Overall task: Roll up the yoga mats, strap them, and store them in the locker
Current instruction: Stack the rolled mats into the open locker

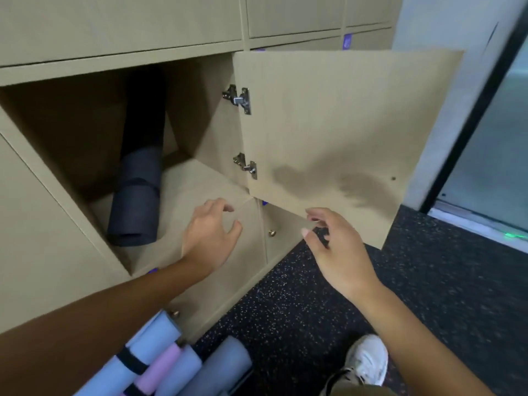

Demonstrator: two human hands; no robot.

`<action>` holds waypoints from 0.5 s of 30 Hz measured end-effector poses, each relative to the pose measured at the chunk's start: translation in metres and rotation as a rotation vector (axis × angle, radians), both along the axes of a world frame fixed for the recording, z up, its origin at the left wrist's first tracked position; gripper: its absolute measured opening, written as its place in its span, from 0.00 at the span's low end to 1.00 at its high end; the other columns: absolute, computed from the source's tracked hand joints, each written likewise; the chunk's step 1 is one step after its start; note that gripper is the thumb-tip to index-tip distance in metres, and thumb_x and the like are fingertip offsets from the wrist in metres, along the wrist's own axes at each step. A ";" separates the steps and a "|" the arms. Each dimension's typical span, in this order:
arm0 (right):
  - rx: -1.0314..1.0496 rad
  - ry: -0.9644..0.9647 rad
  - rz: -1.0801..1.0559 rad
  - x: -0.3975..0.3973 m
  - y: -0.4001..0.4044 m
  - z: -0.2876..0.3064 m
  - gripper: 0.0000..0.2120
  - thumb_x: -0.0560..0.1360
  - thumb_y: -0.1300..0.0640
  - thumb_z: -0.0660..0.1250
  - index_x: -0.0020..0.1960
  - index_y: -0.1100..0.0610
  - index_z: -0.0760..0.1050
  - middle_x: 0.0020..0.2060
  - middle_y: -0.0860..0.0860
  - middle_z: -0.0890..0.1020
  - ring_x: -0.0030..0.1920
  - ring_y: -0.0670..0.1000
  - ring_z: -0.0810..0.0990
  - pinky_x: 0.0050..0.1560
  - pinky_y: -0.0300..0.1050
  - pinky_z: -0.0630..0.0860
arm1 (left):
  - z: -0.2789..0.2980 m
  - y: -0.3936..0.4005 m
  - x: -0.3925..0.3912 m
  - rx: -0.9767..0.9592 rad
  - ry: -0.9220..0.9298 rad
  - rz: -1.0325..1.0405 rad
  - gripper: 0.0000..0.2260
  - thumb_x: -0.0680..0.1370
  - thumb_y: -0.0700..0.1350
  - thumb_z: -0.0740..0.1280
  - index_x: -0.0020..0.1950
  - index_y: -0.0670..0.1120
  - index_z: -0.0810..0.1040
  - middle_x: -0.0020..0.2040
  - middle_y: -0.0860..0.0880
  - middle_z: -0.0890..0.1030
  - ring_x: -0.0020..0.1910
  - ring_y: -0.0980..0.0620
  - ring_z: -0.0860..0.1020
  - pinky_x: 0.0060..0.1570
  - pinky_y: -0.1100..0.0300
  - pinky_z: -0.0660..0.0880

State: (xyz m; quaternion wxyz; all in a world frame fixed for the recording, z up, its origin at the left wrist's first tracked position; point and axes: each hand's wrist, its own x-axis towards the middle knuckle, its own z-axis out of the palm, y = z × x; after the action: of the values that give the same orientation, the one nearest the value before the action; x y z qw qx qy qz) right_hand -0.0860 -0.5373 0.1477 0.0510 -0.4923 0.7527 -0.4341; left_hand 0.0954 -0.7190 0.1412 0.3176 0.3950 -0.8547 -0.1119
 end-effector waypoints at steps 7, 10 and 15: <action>-0.233 0.125 -0.265 -0.056 0.063 0.057 0.21 0.82 0.50 0.63 0.74 0.50 0.67 0.66 0.46 0.75 0.63 0.47 0.75 0.62 0.56 0.77 | 0.007 0.063 0.010 0.189 0.086 0.056 0.05 0.77 0.49 0.70 0.51 0.55 0.76 0.51 0.57 0.80 0.55 0.52 0.77 0.50 0.54 0.74; -0.190 0.202 -0.371 -0.084 0.074 0.074 0.29 0.82 0.49 0.65 0.78 0.53 0.59 0.73 0.52 0.67 0.72 0.53 0.69 0.68 0.60 0.72 | 0.012 0.083 0.020 0.230 0.119 0.083 0.04 0.78 0.48 0.69 0.52 0.54 0.77 0.50 0.56 0.81 0.51 0.53 0.79 0.47 0.55 0.74; -0.017 -0.228 -0.286 -0.117 0.061 0.097 0.43 0.79 0.42 0.69 0.83 0.55 0.49 0.80 0.52 0.60 0.76 0.53 0.65 0.75 0.55 0.65 | 0.027 0.106 0.045 0.284 0.068 0.051 0.02 0.81 0.49 0.67 0.52 0.54 0.76 0.42 0.59 0.81 0.40 0.60 0.78 0.40 0.59 0.74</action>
State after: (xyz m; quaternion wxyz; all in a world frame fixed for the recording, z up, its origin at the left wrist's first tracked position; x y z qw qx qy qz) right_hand -0.2034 -0.4759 0.2447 0.0698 -0.3282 0.8007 -0.4963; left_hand 0.1402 -0.6132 0.1677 0.2901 0.4535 -0.8086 -0.2371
